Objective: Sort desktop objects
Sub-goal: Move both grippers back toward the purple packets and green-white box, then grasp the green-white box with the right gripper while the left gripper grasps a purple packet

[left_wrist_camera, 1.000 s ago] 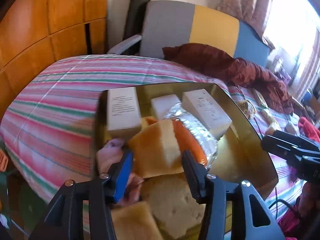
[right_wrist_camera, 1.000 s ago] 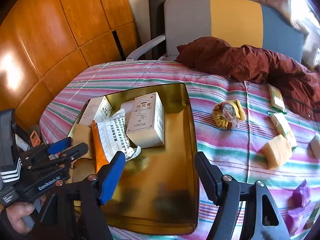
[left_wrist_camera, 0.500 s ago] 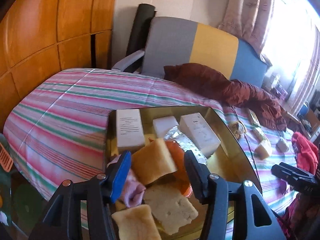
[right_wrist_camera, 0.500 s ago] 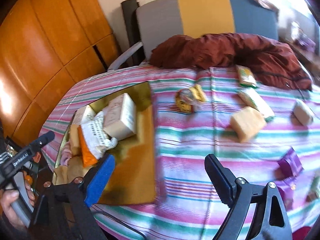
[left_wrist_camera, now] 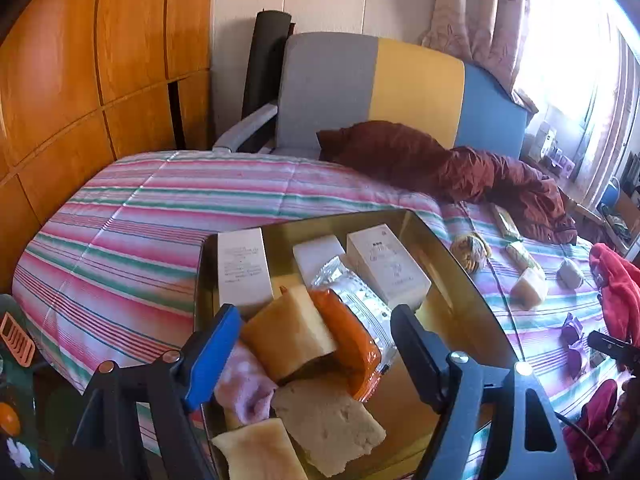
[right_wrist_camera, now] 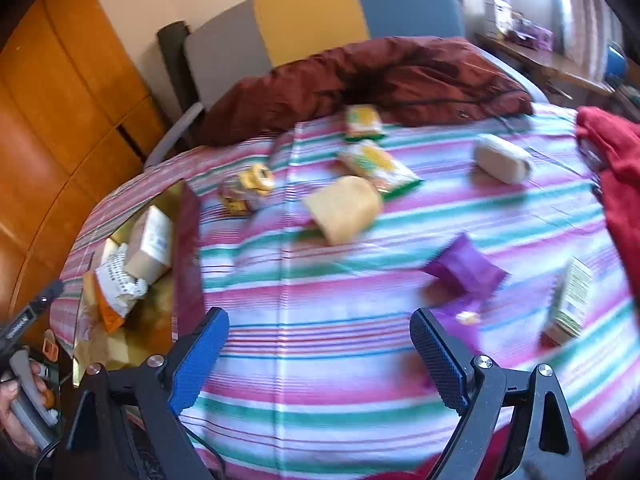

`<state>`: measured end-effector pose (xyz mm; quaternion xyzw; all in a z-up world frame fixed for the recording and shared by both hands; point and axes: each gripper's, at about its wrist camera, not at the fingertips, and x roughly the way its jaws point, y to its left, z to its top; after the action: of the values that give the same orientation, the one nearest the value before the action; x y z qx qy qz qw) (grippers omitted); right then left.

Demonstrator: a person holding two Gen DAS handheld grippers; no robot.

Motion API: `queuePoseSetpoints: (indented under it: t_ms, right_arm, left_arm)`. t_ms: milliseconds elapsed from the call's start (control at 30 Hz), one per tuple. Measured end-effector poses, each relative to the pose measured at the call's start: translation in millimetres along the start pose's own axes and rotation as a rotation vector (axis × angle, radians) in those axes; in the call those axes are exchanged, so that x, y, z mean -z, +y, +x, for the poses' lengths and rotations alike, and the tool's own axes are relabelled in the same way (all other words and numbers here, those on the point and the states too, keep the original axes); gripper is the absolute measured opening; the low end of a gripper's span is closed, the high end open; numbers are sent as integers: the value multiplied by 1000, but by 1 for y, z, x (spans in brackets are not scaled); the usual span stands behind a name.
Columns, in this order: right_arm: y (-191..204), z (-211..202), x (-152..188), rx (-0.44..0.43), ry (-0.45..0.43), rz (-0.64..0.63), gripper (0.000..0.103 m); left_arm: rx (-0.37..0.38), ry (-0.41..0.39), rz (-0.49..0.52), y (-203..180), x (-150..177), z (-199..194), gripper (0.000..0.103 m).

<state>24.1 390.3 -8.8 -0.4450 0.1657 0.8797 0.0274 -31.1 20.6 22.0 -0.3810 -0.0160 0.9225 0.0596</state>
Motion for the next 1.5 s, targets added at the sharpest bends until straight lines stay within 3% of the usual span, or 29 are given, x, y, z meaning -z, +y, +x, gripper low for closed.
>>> queuePoseSetpoints:
  t_ms: [367, 567, 633, 700, 767, 867, 1033, 1167, 1233, 1300, 1500]
  right_arm:
    - [-89, -43, -10, 123, -64, 195, 93]
    - [-148, -47, -22, 124, -103, 388, 92]
    - [-160, -43, -24, 151, -104, 426, 87]
    - [-175, -37, -25, 165, -102, 474, 71]
    - [-187, -28, -26, 199, -84, 496, 62]
    - [-198, -17, -22, 186, -56, 535, 59]
    - [-193, 3, -26, 237, -9, 496, 59]
    - [-188, 26, -25, 235, 110, 448, 52]
    - [-183, 30, -26, 250, 120, 415, 47]
    - [-181, 31, -26, 259, 126, 395, 33]
    - [-175, 32, -26, 269, 118, 342, 32]
  left_arm:
    - [3, -19, 37, -2, -3, -4, 78]
    - [36, -27, -6, 0, -12, -8, 78]
    - [17, -15, -27, 2, -15, -7, 77]
    - [29, -13, -48, 6, -17, -8, 74]
    - [76, -17, -84, 8, -21, -11, 67]
    - [128, -59, -107, 5, -29, -20, 66]
    - [217, -58, -62, -31, -49, -16, 66]
    - [259, -57, 38, -78, -58, -10, 66]
    - [302, -40, 75, -101, -63, -2, 66]
    - [353, -4, 106, -126, -67, 9, 66]
    - [413, 56, 242, -198, -60, 28, 64]
